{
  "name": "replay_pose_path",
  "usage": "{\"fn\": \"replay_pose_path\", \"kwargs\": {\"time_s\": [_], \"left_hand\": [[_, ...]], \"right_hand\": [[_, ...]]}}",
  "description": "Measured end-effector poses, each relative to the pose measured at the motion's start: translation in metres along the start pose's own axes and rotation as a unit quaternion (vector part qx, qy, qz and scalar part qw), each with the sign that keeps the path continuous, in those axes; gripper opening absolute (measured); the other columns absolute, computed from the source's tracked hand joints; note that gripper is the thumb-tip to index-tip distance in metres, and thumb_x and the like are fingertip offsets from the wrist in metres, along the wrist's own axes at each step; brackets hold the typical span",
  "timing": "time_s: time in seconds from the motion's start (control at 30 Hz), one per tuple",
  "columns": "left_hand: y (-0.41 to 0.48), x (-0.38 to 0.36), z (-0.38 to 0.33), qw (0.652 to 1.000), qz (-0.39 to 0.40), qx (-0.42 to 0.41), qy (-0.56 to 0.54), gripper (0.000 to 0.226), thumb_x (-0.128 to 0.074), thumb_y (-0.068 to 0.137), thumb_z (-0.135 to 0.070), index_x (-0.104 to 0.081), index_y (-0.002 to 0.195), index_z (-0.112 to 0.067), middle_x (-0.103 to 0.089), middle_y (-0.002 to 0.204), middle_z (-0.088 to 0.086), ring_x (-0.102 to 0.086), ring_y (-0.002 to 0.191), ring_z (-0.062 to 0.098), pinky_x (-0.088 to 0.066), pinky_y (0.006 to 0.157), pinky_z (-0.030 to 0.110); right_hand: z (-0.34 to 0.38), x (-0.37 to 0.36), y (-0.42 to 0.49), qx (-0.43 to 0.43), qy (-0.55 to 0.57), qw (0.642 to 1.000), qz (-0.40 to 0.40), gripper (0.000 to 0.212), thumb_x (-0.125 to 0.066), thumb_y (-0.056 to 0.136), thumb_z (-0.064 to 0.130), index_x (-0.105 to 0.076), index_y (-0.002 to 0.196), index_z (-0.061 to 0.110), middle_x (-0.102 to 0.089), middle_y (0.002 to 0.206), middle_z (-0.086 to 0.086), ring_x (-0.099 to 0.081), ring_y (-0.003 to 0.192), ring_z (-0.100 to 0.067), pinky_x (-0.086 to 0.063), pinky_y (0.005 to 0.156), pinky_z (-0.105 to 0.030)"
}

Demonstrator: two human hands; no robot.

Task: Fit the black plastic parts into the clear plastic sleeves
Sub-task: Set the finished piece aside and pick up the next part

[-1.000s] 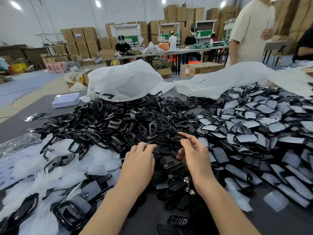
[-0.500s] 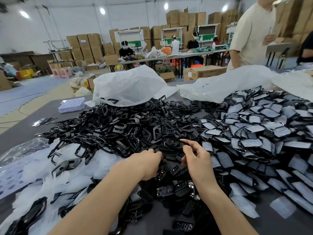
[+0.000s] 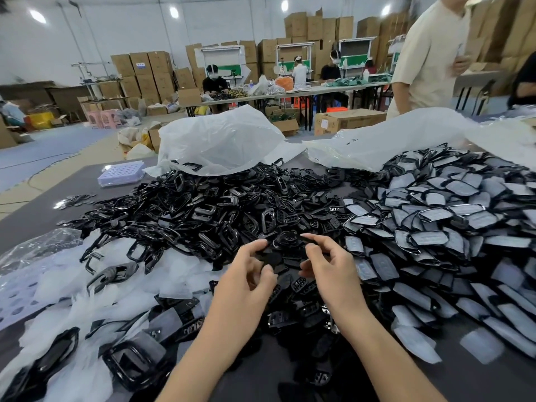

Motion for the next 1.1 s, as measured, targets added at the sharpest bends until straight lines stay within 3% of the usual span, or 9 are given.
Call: {"fn": "replay_pose_path", "kwargs": {"time_s": [0.13, 0.3, 0.4, 0.5, 0.6, 0.7, 0.8, 0.93, 1.1], "left_hand": [[-0.015, 0.004, 0.018, 0.994, -0.043, 0.050, -0.085, 0.035, -0.051, 0.101, -0.017, -0.069, 0.110, -0.045, -0.069, 0.079, -0.002, -0.062, 0.077, 0.028, -0.051, 0.070, 0.036], [-0.020, 0.002, 0.026, 0.995, -0.026, 0.055, -0.073, 0.037, -0.057, 0.099, -0.012, -0.063, 0.122, -0.040, -0.073, 0.087, -0.010, -0.067, 0.076, 0.006, -0.048, 0.069, 0.011], [-0.021, 0.004, 0.025, 0.995, -0.044, 0.049, -0.080, 0.034, -0.055, 0.101, -0.014, -0.070, 0.104, -0.044, -0.074, 0.092, -0.017, -0.068, 0.089, 0.000, -0.048, 0.076, 0.009], [-0.022, 0.005, 0.021, 0.996, -0.055, 0.034, -0.064, 0.035, -0.052, 0.102, -0.018, -0.068, 0.098, -0.049, -0.070, 0.094, -0.017, -0.065, 0.084, 0.005, -0.047, 0.073, 0.011], [-0.023, 0.007, 0.018, 0.997, -0.060, 0.009, -0.038, 0.041, -0.046, 0.104, -0.016, -0.067, 0.107, -0.051, -0.063, 0.084, -0.007, -0.061, 0.079, 0.009, -0.046, 0.073, 0.012], [-0.024, 0.011, 0.021, 0.997, -0.078, 0.015, -0.016, 0.033, -0.051, 0.102, -0.020, -0.062, 0.118, -0.047, -0.062, 0.087, -0.014, -0.062, 0.082, 0.007, -0.045, 0.072, 0.010], [-0.025, 0.022, 0.024, 0.991, -0.127, 0.033, -0.028, 0.017, -0.064, 0.095, -0.027, -0.062, 0.097, -0.044, -0.064, 0.090, -0.020, -0.062, 0.082, 0.002, -0.043, 0.070, 0.007], [-0.022, 0.031, 0.021, 0.986, -0.154, 0.029, -0.051, 0.019, -0.073, 0.089, -0.017, -0.067, 0.085, -0.035, -0.062, 0.104, -0.016, -0.061, 0.092, -0.004, -0.043, 0.076, 0.006], [-0.019, 0.027, 0.033, 0.986, -0.107, 0.060, -0.114, 0.015, -0.072, 0.090, -0.023, -0.066, 0.089, -0.037, -0.067, 0.080, -0.010, -0.060, 0.074, 0.008, -0.049, 0.069, 0.016]], "right_hand": [[0.000, -0.004, -0.001, 0.006, -0.008, 1.000, 0.011, 0.023, -0.057, 0.101, 0.025, -0.072, 0.101, 0.043, -0.072, 0.073, 0.015, -0.071, 0.074, -0.009, -0.062, 0.074, -0.031], [-0.002, -0.007, -0.001, 0.002, -0.006, 1.000, 0.020, 0.023, -0.057, 0.101, 0.023, -0.074, 0.100, 0.039, -0.076, 0.087, 0.006, -0.074, 0.081, -0.008, -0.061, 0.080, -0.030], [-0.003, -0.012, -0.002, 0.002, -0.015, 0.999, 0.036, 0.023, -0.058, 0.101, 0.023, -0.074, 0.101, 0.039, -0.077, 0.091, 0.007, -0.075, 0.084, -0.008, -0.060, 0.086, -0.035], [0.000, -0.016, -0.004, 0.014, -0.030, 0.998, 0.051, 0.022, -0.059, 0.100, 0.022, -0.075, 0.101, 0.038, -0.076, 0.097, 0.002, -0.074, 0.089, -0.012, -0.059, 0.090, -0.038], [0.004, -0.020, -0.006, 0.031, -0.036, 0.996, 0.073, 0.024, -0.060, 0.100, 0.020, -0.075, 0.102, 0.039, -0.072, 0.107, 0.004, -0.074, 0.088, -0.011, -0.058, 0.088, -0.031], [0.007, -0.024, -0.009, 0.047, -0.050, 0.993, 0.099, 0.024, -0.060, 0.101, 0.020, -0.075, 0.103, 0.039, -0.071, 0.108, 0.004, -0.074, 0.087, -0.011, -0.057, 0.084, -0.024], [0.010, -0.032, -0.013, 0.053, -0.068, 0.988, 0.129, 0.027, -0.062, 0.101, 0.020, -0.075, 0.101, 0.043, -0.071, 0.102, 0.009, -0.074, 0.084, -0.010, -0.058, 0.081, -0.022], [0.013, -0.045, -0.019, 0.056, -0.064, 0.981, 0.176, 0.033, -0.065, 0.099, 0.015, -0.074, 0.103, 0.046, -0.072, 0.105, 0.012, -0.072, 0.091, -0.006, -0.054, 0.081, -0.015], [0.018, -0.052, -0.026, 0.065, -0.073, 0.973, 0.208, 0.030, -0.064, 0.100, 0.019, -0.073, 0.113, 0.045, -0.070, 0.114, 0.023, -0.069, 0.103, -0.001, -0.052, 0.094, -0.017]]}}
Point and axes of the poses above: each hand's wrist, its own y-axis towards the middle knuckle, its own x-axis out of the back of the hand, z = x × y, the point moved 10 cm from there along y, towards the middle knuckle
